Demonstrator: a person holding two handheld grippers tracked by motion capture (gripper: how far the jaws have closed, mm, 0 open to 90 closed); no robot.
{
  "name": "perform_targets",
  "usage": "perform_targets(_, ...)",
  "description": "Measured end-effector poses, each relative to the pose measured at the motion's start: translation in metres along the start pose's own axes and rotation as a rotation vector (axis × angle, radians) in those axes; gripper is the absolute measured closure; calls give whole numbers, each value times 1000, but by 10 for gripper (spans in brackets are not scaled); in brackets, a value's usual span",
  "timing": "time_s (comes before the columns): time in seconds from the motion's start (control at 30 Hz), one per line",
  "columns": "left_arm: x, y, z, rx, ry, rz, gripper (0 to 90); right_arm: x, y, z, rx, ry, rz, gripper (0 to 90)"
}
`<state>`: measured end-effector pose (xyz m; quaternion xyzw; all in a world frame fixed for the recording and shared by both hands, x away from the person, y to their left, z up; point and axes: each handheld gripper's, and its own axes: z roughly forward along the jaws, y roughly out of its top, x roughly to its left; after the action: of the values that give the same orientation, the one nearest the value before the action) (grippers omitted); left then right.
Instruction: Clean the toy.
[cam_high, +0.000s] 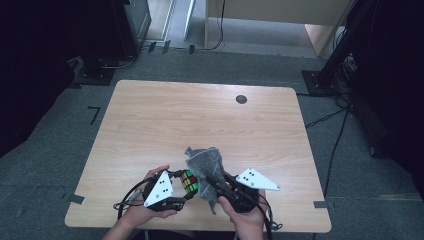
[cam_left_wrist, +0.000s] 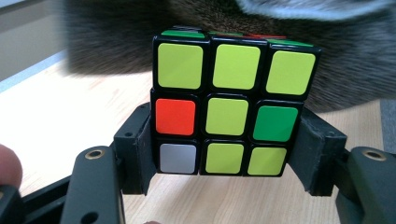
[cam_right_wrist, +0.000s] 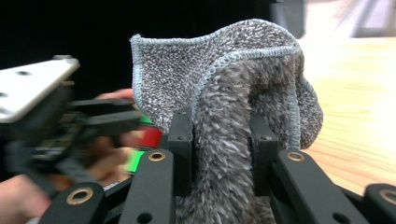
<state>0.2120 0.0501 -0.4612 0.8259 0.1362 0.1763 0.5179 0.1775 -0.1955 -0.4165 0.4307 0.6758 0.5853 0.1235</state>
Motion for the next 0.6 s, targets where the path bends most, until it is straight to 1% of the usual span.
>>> perform_targets(0.03,-1,1,0,-4,-3,2,338,5,-1,2,4,19,-11,690)
perform_targets(0.1,-2,2,-2,-13,-3,1,339,11,-2,5,13,35,-35,689)
perform_targets(0.17,0,2,-4,-19,-4,-1,339,8,-3,6,12,39,-30,690)
perform_targets(0.2,1,2,-6,-24,-5,-3,339,5,-3,6,10,33,-20,692)
perform_targets(0.27,4,3,-8,-43,-9,-17,339,-4,-3,3,10,-14,-6,696)
perform_targets(0.33,6,3,-11,-70,-14,-31,339,-15,-2,-2,2,-50,26,708)
perform_targets(0.4,9,4,-14,-101,-23,-53,339,-25,0,-9,-20,-70,49,727)
perform_targets(0.43,11,5,-15,-117,-34,-69,339,-28,1,-12,-30,-65,66,736)
perform_targets(0.47,12,5,-16,-134,-47,-86,339,-29,2,-13,-39,-50,82,742)
perform_targets(0.6,17,4,-18,-194,-89,-134,339,-24,3,-12,-52,22,95,764)
